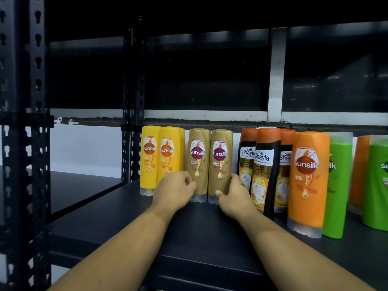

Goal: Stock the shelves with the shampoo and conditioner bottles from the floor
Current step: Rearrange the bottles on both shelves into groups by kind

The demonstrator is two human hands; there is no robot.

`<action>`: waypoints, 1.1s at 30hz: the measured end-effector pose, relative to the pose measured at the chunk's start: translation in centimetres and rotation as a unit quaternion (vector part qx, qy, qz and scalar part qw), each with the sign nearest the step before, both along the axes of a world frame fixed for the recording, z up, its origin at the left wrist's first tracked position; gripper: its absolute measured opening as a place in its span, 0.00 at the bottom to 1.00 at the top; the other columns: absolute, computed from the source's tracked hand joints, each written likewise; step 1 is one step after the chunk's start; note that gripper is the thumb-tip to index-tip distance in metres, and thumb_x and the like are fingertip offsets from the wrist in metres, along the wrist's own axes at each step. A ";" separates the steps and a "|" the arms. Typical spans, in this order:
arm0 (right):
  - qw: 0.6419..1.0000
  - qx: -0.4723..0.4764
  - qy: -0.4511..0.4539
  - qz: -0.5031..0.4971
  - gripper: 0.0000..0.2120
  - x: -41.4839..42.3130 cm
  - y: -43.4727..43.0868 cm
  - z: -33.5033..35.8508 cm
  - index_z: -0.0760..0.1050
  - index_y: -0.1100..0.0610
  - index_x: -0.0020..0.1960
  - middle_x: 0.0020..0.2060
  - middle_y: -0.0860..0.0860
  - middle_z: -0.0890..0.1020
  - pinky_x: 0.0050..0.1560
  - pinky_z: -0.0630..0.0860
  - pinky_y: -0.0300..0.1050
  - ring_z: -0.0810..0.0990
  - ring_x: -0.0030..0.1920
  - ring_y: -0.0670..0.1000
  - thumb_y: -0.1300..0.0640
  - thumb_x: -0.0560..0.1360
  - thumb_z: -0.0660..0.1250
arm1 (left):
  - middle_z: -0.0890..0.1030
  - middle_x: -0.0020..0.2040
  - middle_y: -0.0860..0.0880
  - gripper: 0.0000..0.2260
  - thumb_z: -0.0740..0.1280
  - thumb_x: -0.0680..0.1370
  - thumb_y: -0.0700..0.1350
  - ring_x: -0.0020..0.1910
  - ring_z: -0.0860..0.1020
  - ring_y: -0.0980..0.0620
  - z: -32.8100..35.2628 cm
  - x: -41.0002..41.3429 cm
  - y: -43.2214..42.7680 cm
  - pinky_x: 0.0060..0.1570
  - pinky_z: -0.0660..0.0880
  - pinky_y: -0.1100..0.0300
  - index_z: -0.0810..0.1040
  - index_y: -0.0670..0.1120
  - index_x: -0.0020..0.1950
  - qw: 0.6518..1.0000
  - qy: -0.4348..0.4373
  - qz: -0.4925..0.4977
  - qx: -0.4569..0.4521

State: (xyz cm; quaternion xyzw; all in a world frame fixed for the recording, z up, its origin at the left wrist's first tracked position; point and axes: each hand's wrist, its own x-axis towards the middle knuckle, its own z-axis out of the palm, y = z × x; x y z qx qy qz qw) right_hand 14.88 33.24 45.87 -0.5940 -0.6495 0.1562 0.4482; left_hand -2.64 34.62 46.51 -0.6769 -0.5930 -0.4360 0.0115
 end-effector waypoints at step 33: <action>0.945 0.286 0.109 -0.114 0.06 11.8 -12.4 -0.5 0.80 0.49 0.50 0.44 0.45 0.81 0.49 0.77 0.45 0.78 0.44 0.46 0.56 0.74 0.74 | 0.80 0.54 0.56 0.15 0.72 0.78 0.54 0.51 0.79 0.57 1.0 10.5 -5.5 0.49 0.74 0.61 0.75 0.55 0.63 0.974 0.006 -0.227 -0.024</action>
